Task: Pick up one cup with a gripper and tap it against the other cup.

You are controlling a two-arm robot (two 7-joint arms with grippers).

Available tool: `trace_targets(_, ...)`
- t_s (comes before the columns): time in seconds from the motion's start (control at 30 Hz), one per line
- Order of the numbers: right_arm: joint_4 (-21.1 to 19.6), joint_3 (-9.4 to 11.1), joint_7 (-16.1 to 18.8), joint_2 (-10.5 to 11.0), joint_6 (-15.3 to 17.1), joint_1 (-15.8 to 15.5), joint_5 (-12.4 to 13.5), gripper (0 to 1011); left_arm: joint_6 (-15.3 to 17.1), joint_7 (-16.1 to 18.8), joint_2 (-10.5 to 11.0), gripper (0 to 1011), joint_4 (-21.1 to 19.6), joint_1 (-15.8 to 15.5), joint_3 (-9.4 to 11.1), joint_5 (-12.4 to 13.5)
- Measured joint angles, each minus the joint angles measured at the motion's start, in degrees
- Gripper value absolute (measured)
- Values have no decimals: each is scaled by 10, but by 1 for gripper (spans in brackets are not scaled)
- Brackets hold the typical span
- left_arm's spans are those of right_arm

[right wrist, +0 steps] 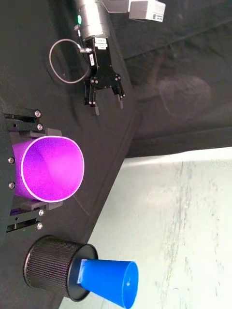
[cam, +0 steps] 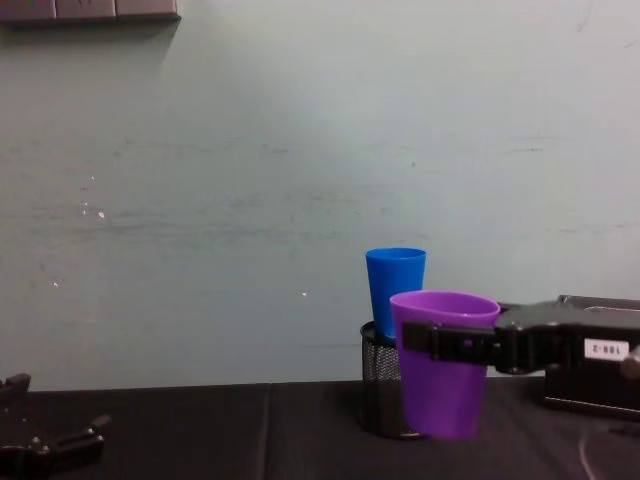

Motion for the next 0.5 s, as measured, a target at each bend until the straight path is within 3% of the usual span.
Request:
trace_targets(0.17,-9,-9,-6,11,22,19,1,715,0,0,0,1000,0,0,0,0)
trace_targets(0.5,-13,-14,-11,17,30,30,7,715,0,0,0,1000,0,0,0,0)
